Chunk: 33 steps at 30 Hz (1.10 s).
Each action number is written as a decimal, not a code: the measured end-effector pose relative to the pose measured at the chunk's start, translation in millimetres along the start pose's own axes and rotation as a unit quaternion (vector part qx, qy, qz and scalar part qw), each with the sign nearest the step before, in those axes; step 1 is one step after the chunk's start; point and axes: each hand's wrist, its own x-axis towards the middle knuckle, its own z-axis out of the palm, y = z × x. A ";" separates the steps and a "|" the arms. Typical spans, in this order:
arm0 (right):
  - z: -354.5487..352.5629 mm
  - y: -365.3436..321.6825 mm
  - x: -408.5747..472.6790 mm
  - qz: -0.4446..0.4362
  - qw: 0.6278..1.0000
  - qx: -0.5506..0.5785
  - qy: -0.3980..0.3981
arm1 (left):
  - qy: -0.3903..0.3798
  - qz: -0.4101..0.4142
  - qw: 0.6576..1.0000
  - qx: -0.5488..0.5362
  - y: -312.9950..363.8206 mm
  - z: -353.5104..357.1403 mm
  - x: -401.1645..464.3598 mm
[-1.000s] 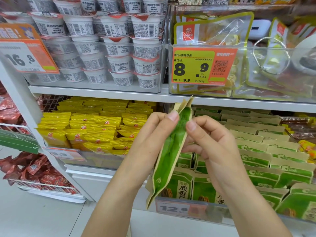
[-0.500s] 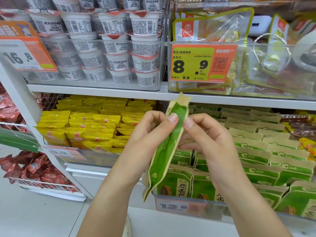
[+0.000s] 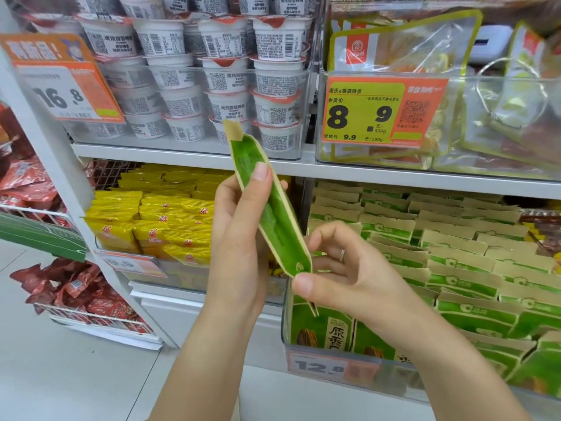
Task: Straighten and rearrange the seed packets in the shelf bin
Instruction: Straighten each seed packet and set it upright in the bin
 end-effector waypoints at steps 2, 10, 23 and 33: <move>-3.6 -2.1 -0.9 -0.006 0.999 0.044 0.010 | -0.044 -0.001 0.999 0.032 0.0 -3.6 0.6; -19.6 -6.9 -3.8 0.019 0.997 0.077 -0.003 | -0.132 -0.033 0.987 0.086 -6.8 -11.1 2.7; -27.3 -5.2 -2.3 0.023 0.998 0.049 -0.019 | -0.139 -0.058 0.986 0.073 -5.3 -12.6 2.7; -26.1 -7.8 -2.7 0.010 0.999 0.038 -0.013 | -0.155 -0.048 0.984 0.066 -4.4 -12.7 4.0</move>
